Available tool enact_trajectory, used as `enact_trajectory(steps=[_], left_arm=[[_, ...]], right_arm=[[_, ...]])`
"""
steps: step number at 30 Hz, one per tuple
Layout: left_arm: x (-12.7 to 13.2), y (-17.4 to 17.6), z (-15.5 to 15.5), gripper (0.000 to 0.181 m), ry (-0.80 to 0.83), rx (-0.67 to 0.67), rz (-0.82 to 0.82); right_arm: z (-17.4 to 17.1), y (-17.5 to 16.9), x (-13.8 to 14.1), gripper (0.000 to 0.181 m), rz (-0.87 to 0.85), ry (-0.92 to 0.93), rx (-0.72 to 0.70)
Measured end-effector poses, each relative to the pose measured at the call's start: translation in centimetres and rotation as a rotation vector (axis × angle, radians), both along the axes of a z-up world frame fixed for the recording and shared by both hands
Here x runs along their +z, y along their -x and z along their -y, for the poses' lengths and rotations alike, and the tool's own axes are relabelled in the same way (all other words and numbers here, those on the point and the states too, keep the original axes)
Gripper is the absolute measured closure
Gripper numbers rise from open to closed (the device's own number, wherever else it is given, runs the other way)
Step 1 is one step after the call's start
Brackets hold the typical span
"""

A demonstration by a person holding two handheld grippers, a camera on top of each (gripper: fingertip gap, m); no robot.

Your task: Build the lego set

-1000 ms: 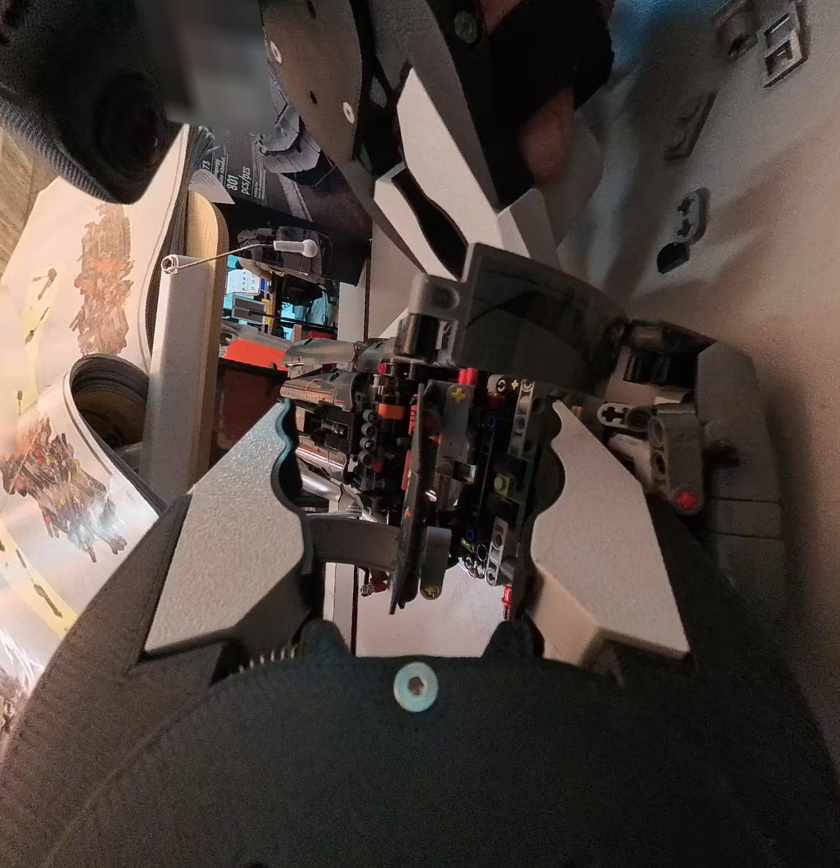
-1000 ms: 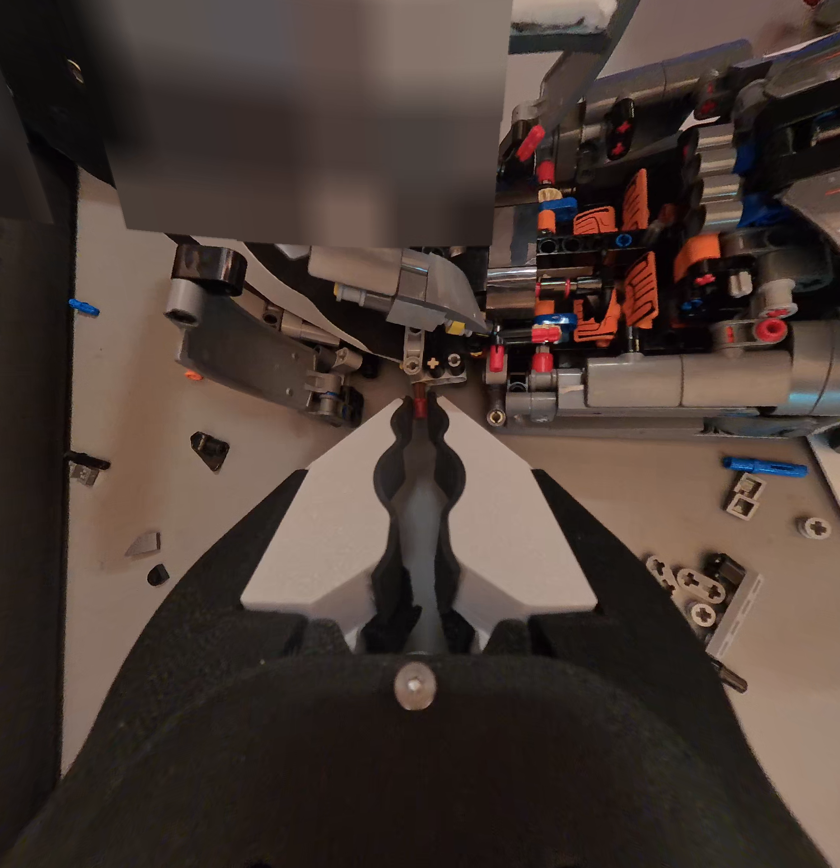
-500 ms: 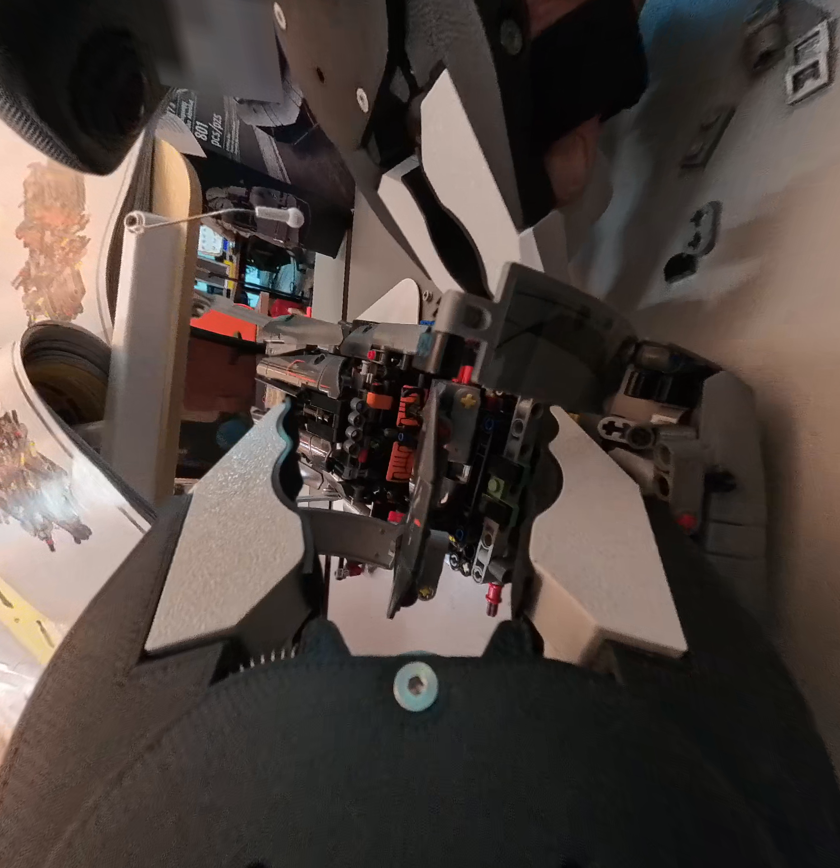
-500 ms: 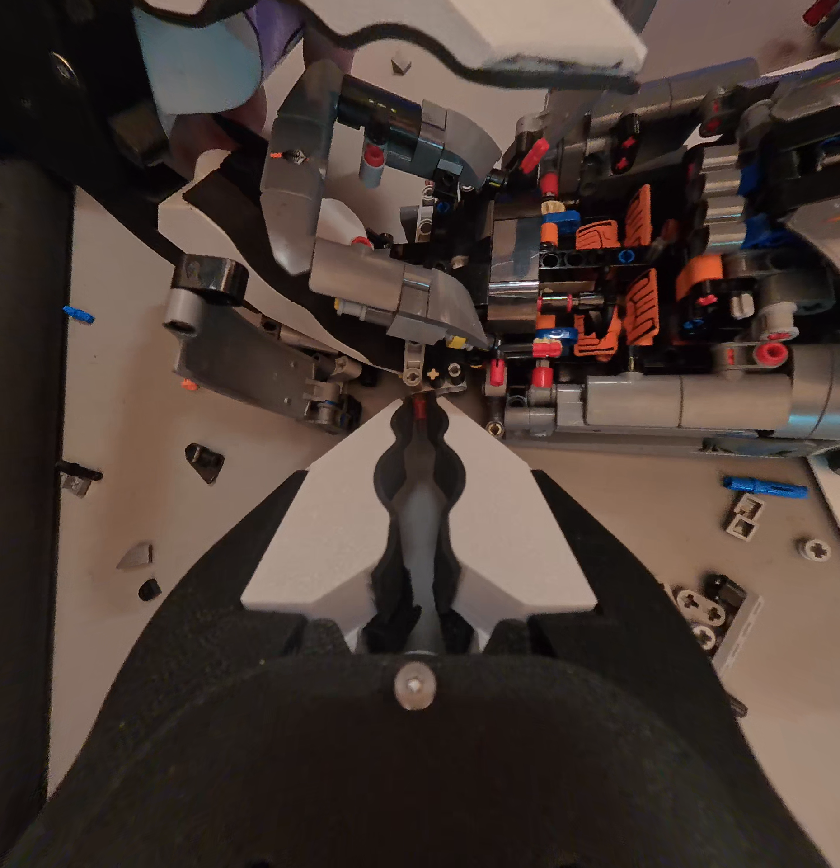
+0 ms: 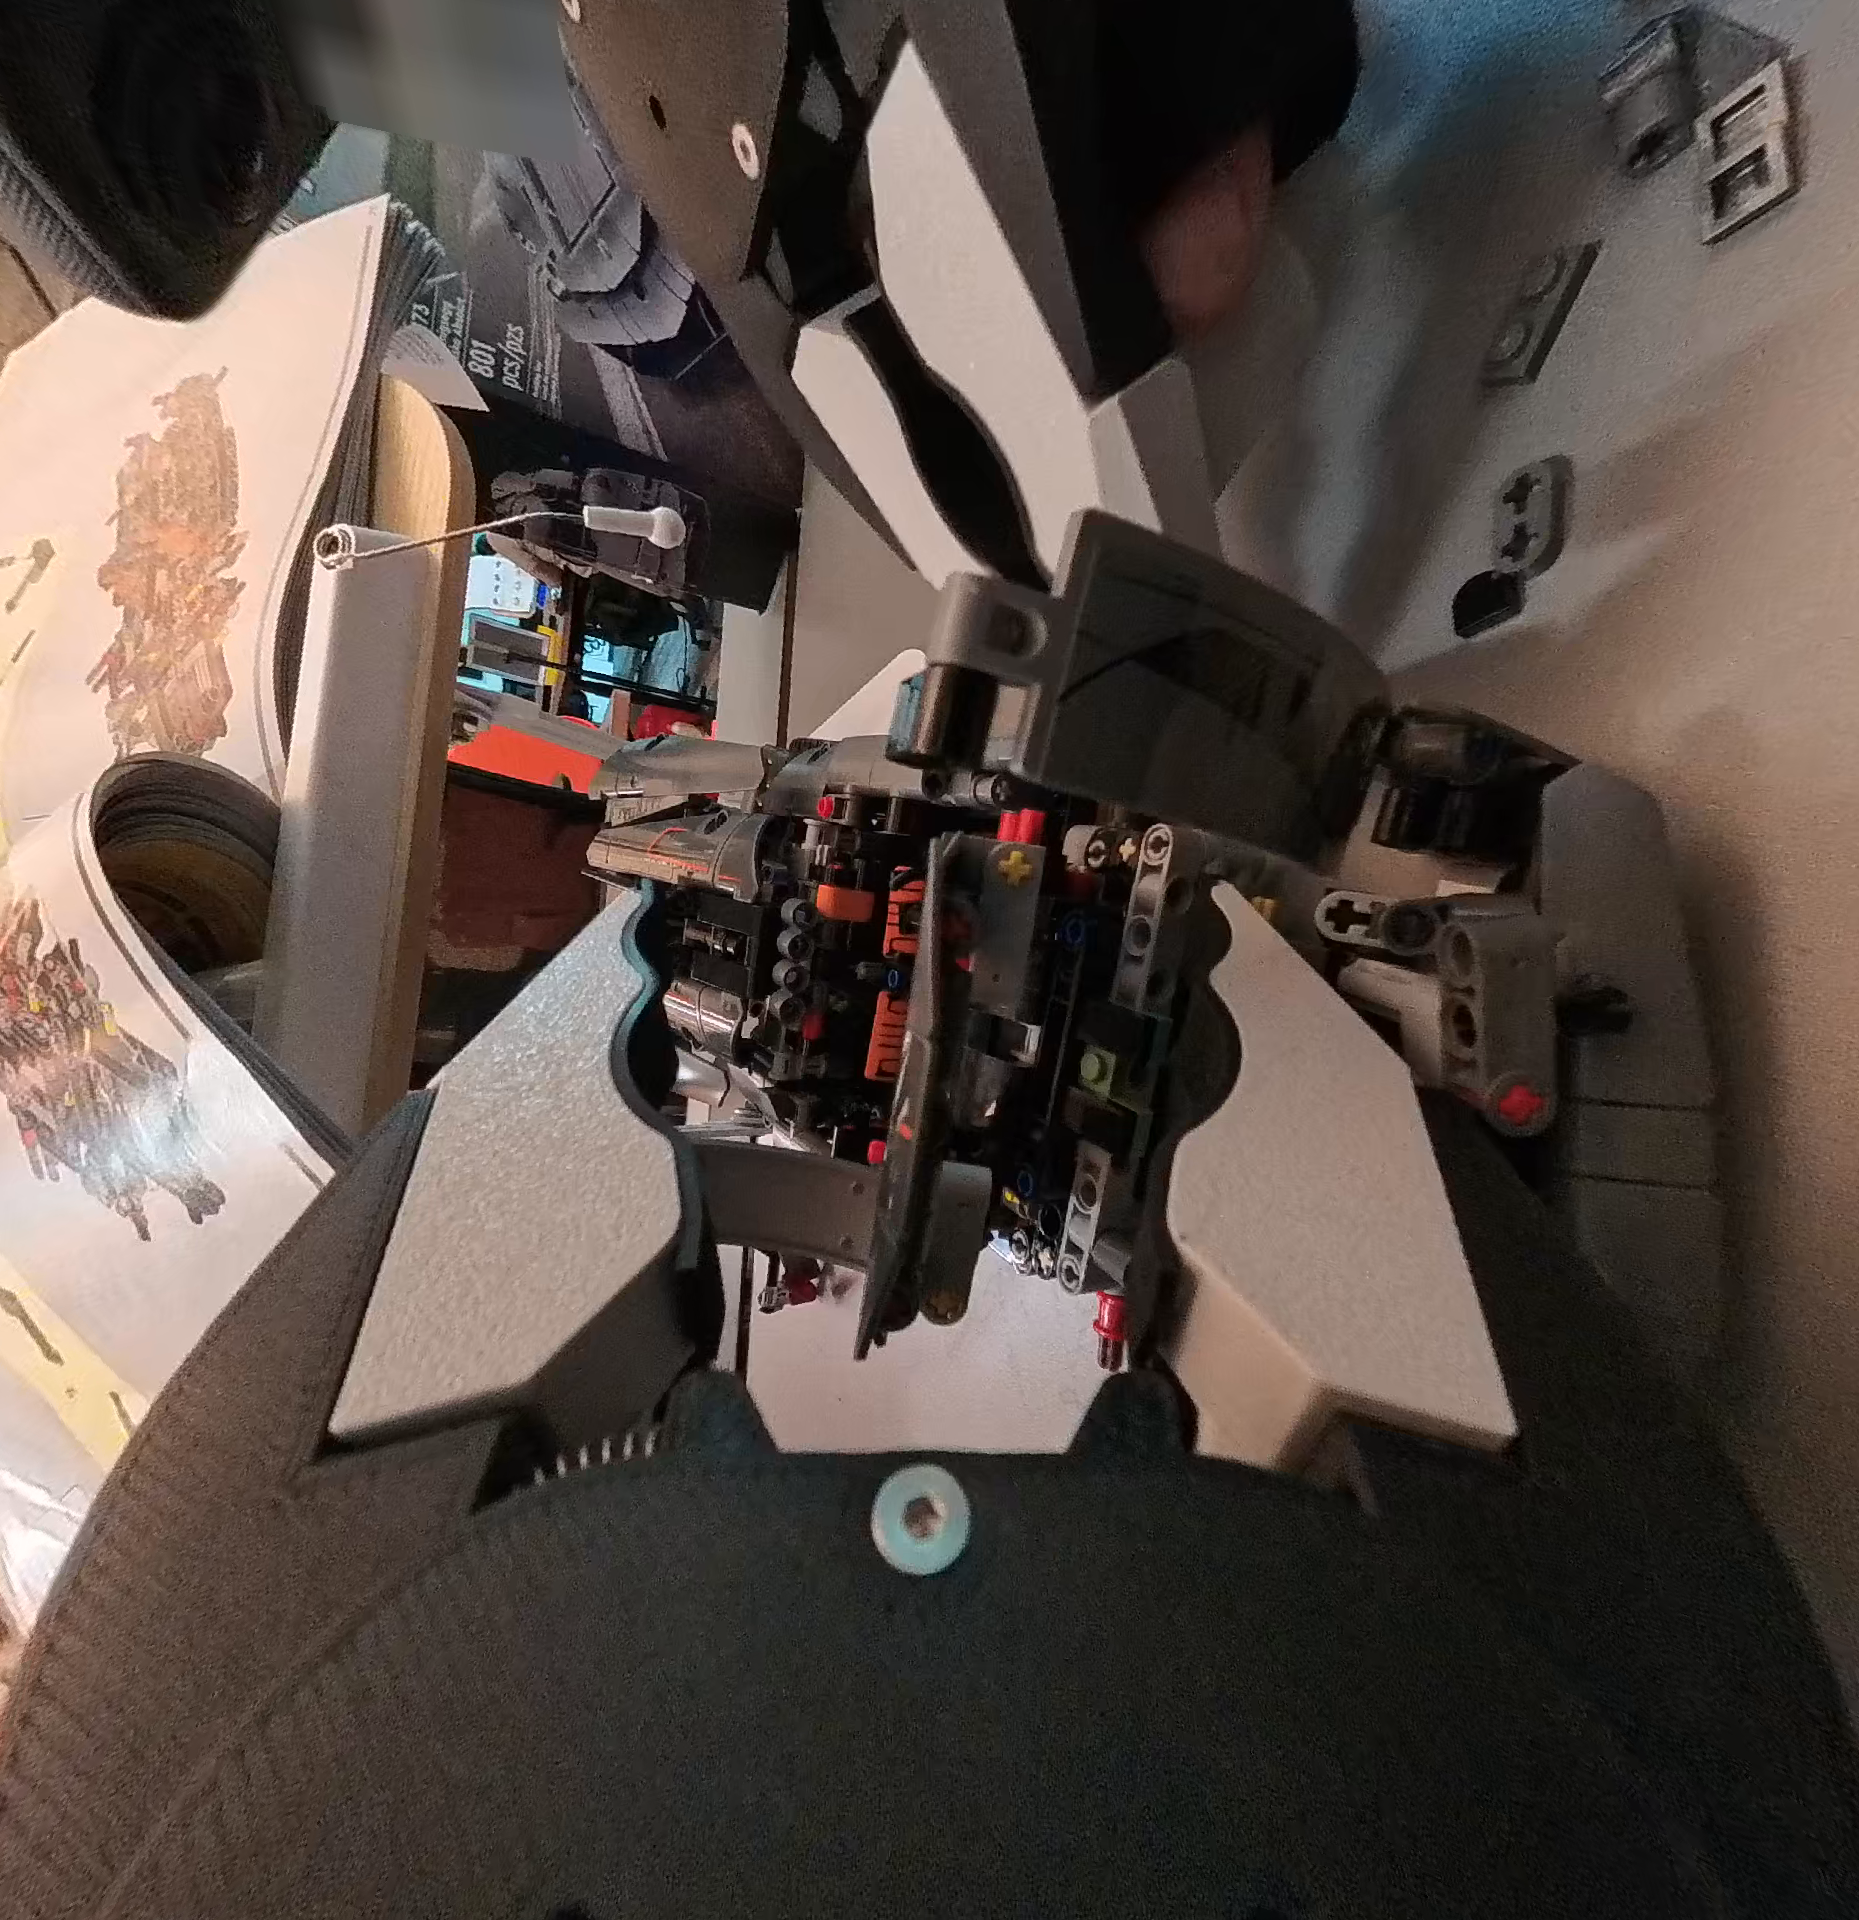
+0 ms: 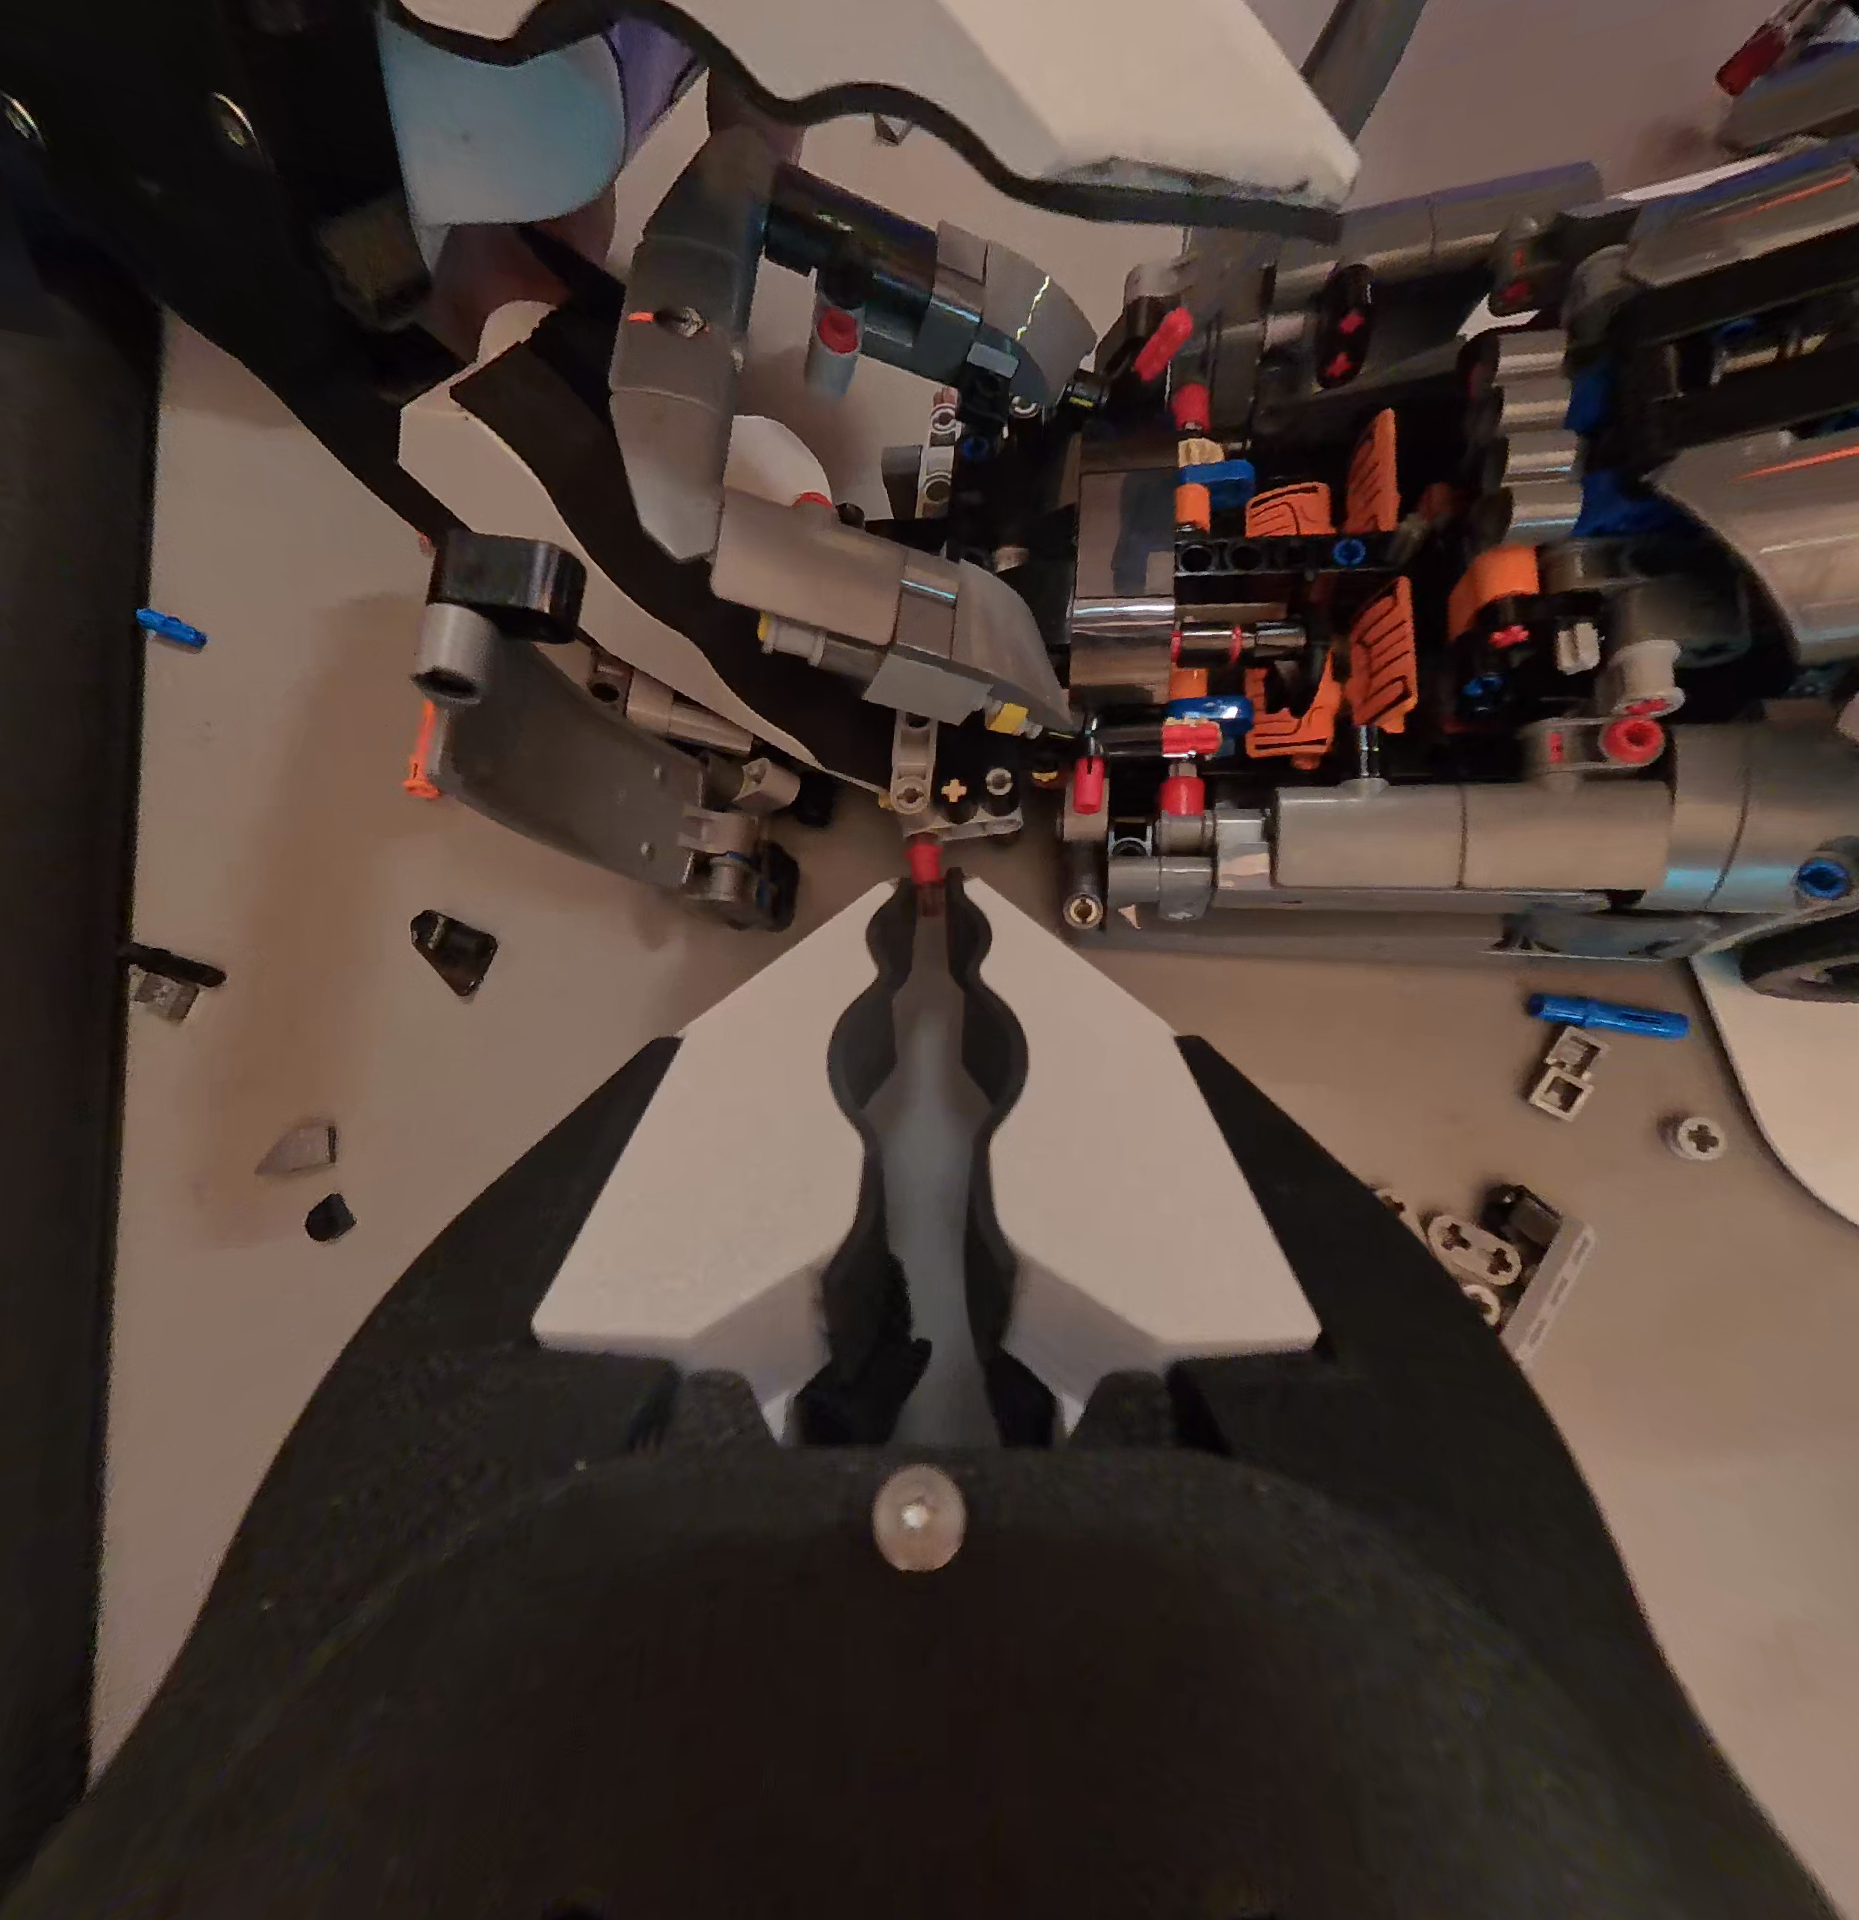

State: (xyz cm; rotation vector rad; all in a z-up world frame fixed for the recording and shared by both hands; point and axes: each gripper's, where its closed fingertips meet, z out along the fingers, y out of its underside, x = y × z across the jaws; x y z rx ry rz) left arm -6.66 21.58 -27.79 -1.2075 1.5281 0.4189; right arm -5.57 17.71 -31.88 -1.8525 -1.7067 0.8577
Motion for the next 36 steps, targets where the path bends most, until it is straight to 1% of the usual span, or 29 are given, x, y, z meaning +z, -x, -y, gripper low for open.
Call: enact_trajectory(steps=[20, 22, 25, 28, 31, 36], left_arm=[[-0.3, -0.1, 0.1, 0.090, 0.048, 0.011, 0.014], [-0.3, -0.1, 0.0, 0.088, 0.064, 0.026, 0.014], [-0.1, 0.1, -0.1, 0.087, 0.043, 0.017, 0.016], [0.4, 0.2, -0.1, 0.079, 0.044, 0.020, 0.036], [0.3, 0.5, 0.0, 0.082, 0.037, 0.021, 0.013], [0.7, 1.9, 0.3, 0.081, 0.056, 0.034, 0.002]], right_arm=[[0.0, 0.4, -0.1, 0.181, 0.005, -0.042, 0.037], [0.0, 0.4, -0.1, 0.181, -0.002, -0.032, 0.035], [-0.2, 0.5, 0.1, 0.180, -0.016, -0.014, 0.027], [-0.1, 0.2, 0.3, 0.179, -0.022, -0.010, 0.029], [-0.2, -0.1, 0.8, 0.174, -0.036, -0.015, 0.021], [-0.7, -0.6, 1.1, 0.178, -0.045, -0.028, 0.010]])
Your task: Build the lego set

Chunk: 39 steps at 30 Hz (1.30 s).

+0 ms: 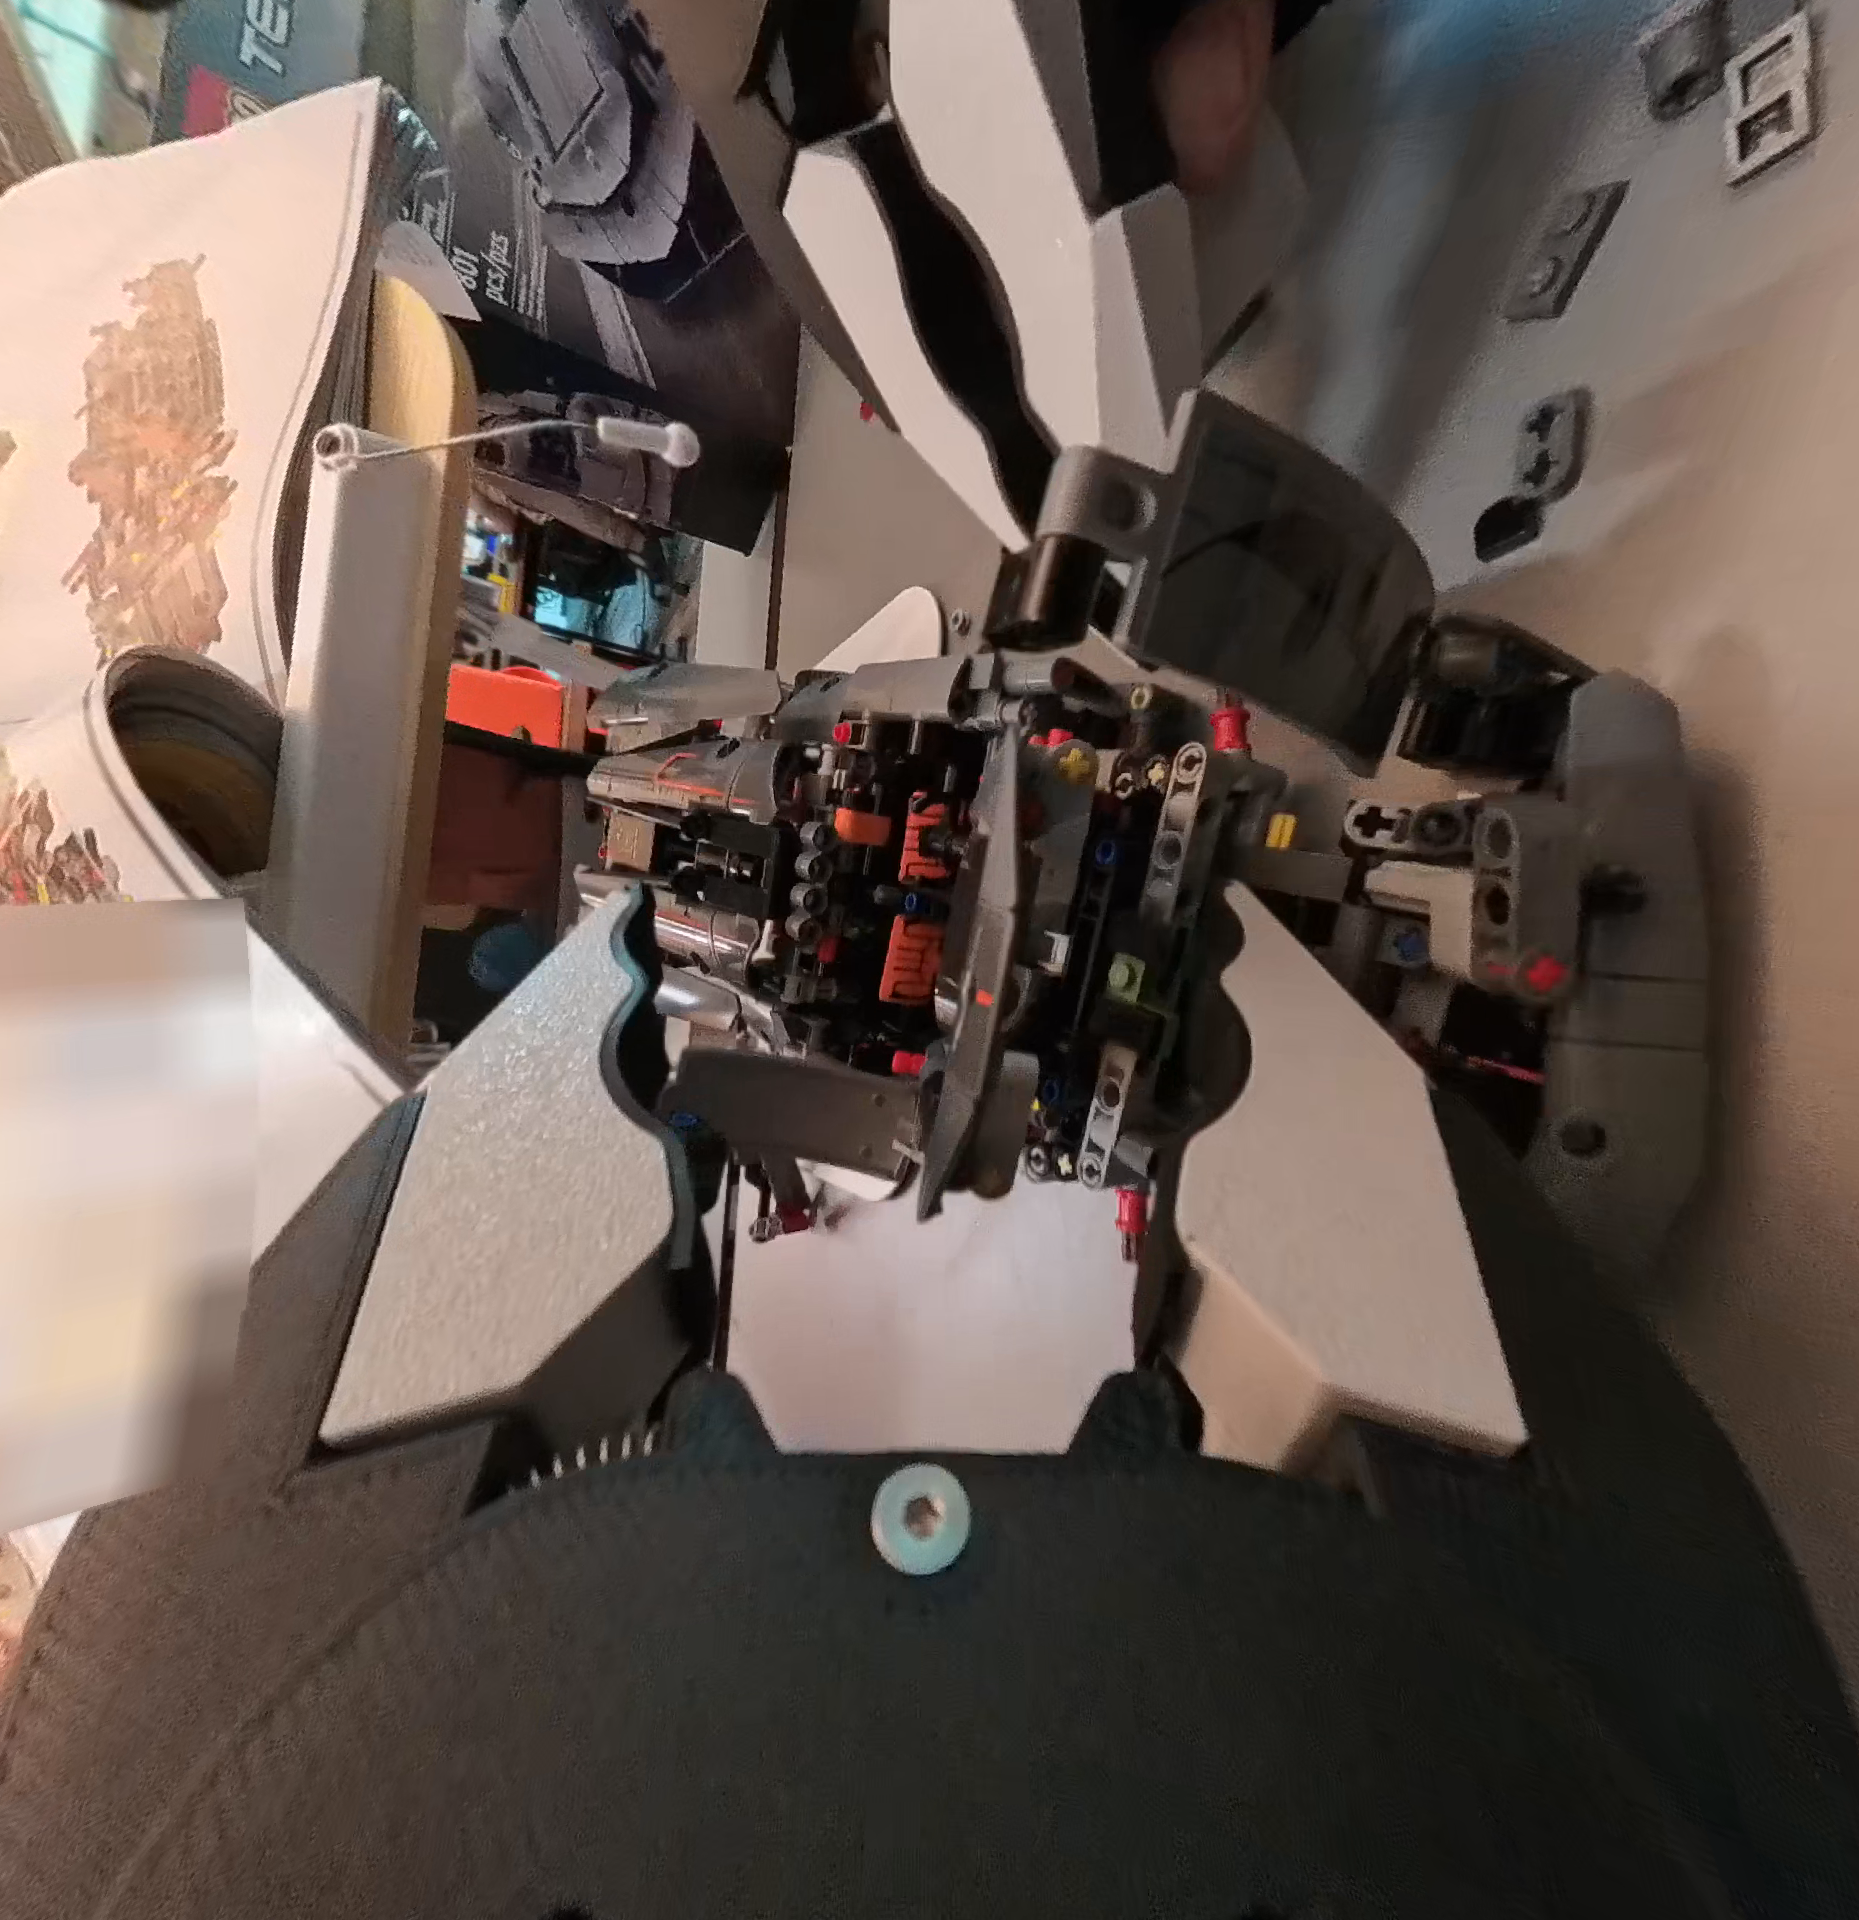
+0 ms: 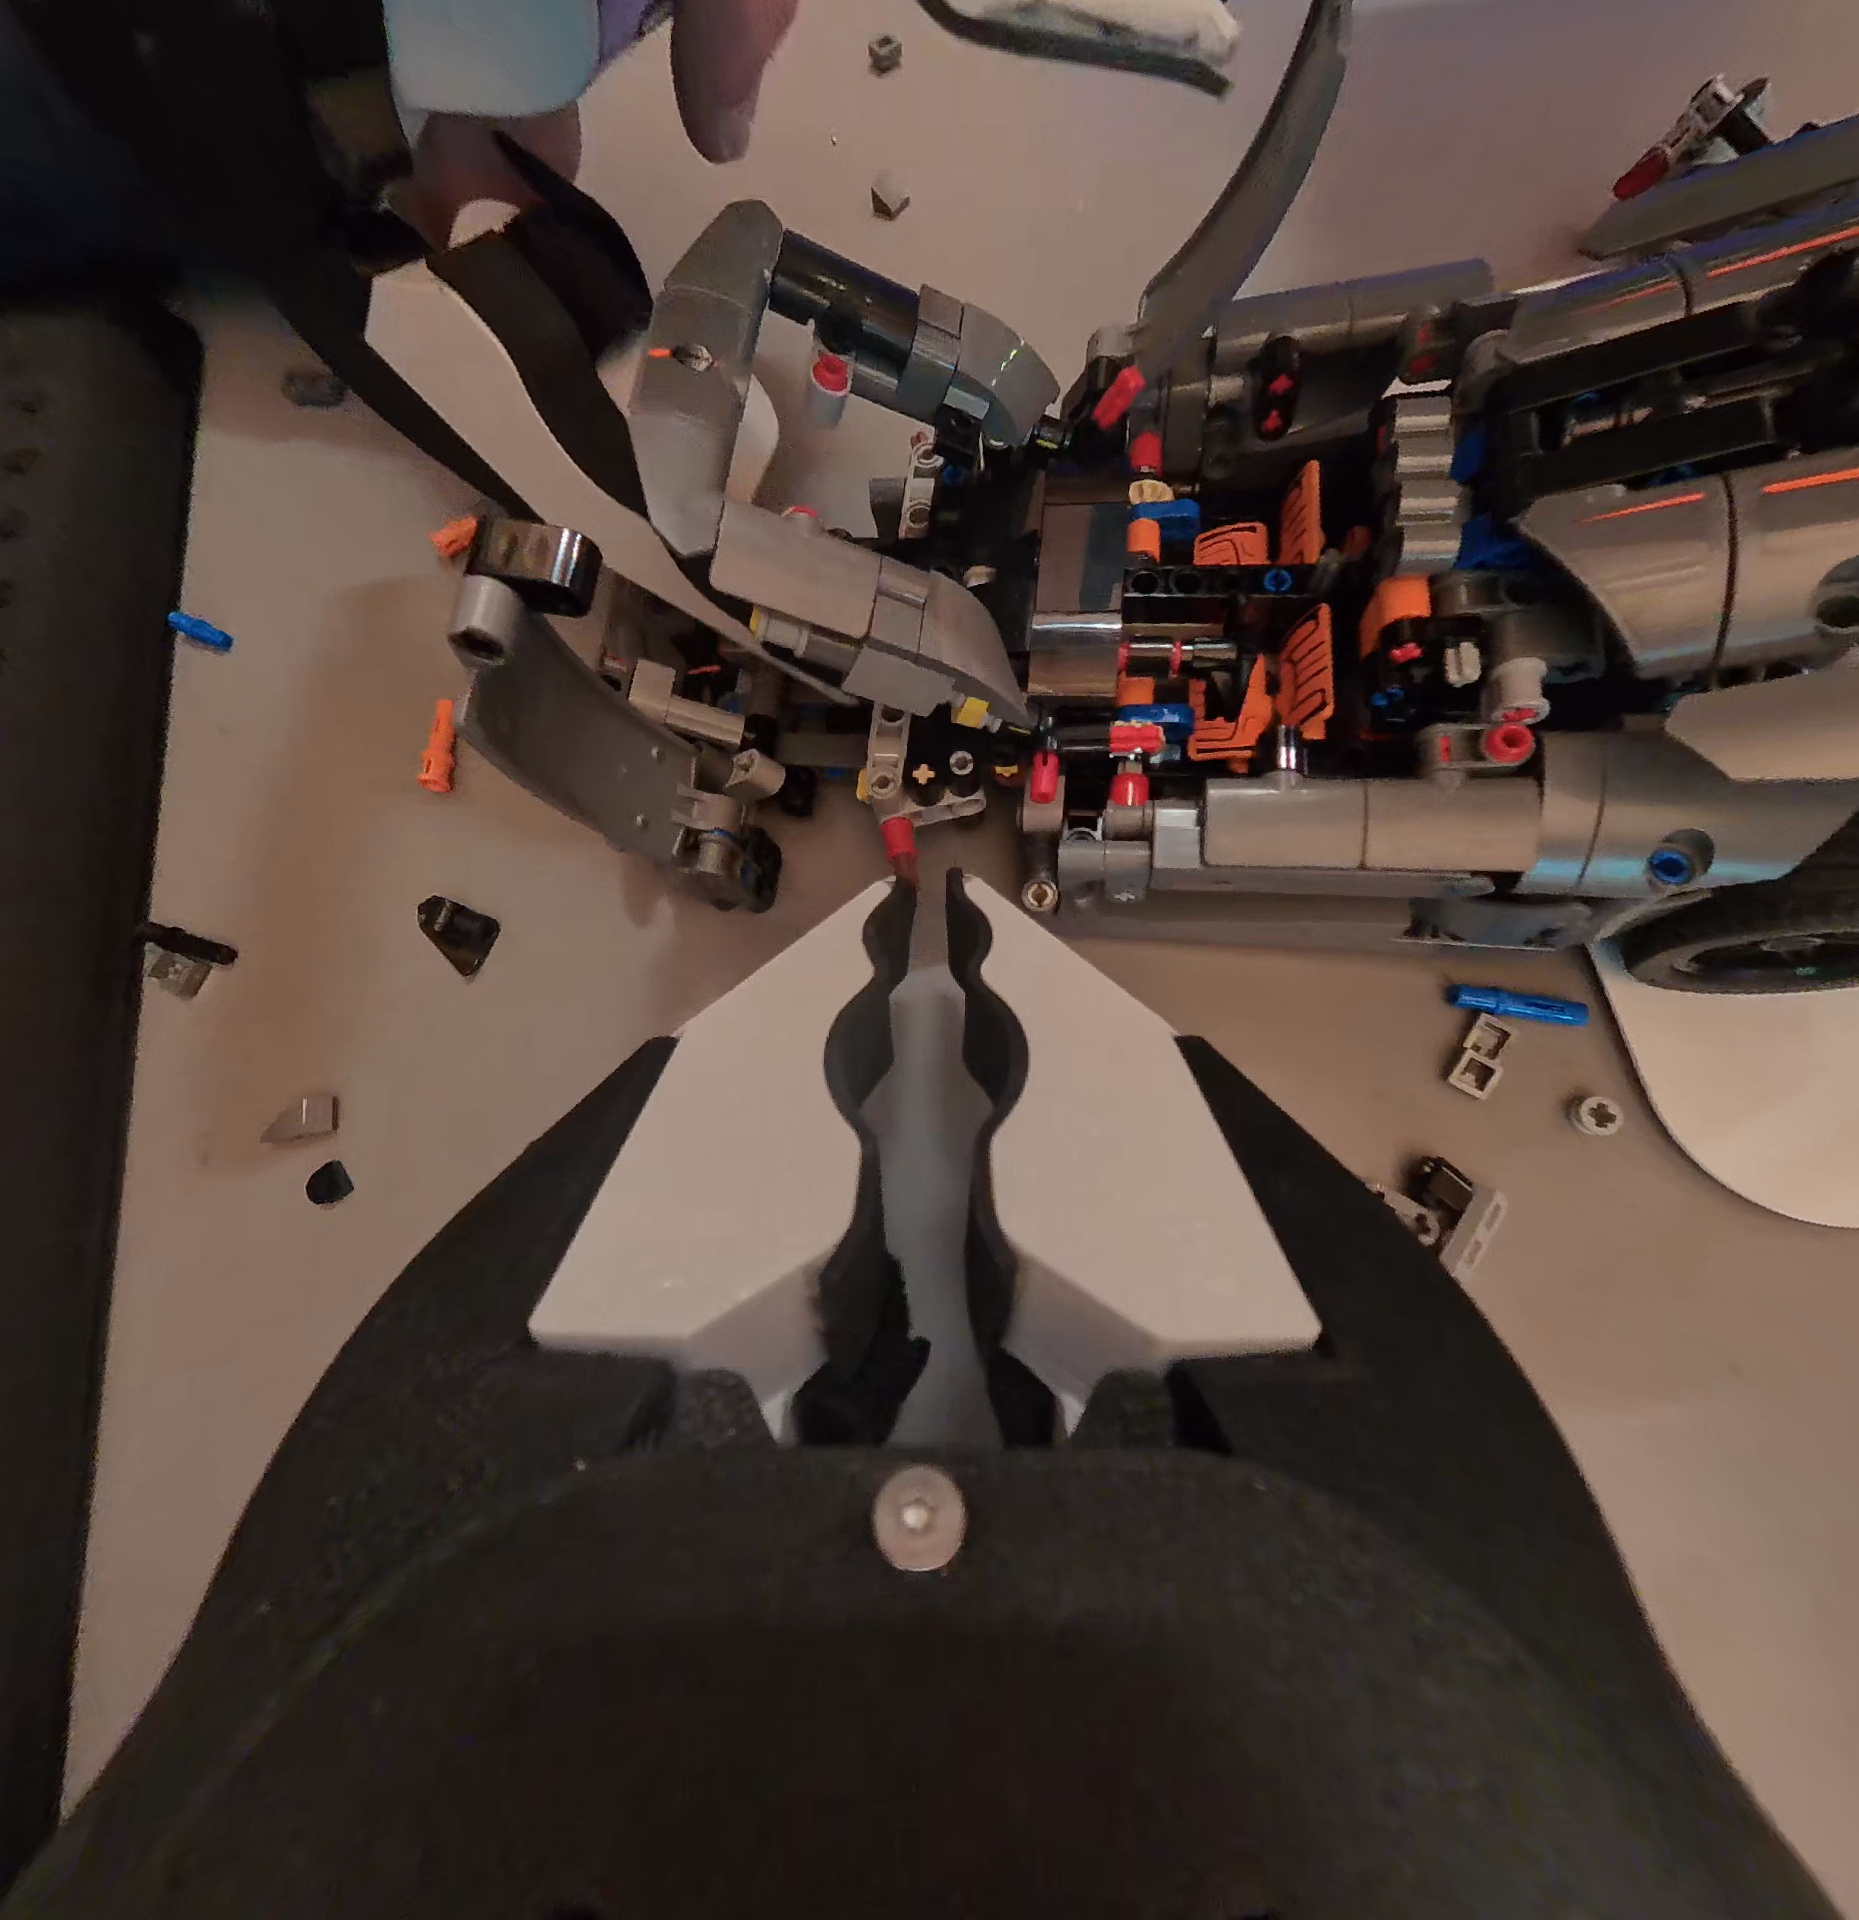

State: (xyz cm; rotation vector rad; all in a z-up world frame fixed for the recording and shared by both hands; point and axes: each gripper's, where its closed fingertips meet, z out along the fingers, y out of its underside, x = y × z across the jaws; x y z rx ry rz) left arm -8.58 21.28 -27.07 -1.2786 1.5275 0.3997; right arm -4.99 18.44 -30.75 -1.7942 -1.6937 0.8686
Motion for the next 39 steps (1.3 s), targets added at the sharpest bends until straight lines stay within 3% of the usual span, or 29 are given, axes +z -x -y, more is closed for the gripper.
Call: enact_trajectory(steps=[13, 19, 28, 39], left_arm=[[-0.2, 4.8, 1.3, 0.096, 0.182, 0.063, 0.054], [-1.9, 7.0, 0.3, 0.083, 0.359, 0.153, 0.155], [-3.7, 6.0, 0.4, 0.107, 0.531, 0.159, 0.254], [-4.3, 4.3, 0.6, 0.106, 0.678, 0.182, 0.377]], right_arm=[[0.6, 1.1, -0.5, 0.167, 0.006, -0.048, 0.020], [0.3, 1.6, -0.4, 0.164, 0.018, -0.117, -0.011], [0.2, 1.8, -0.8, 0.170, 0.037, -0.120, -0.036], [0.2, 1.2, -0.8, 0.163, 0.072, -0.145, -0.055]])
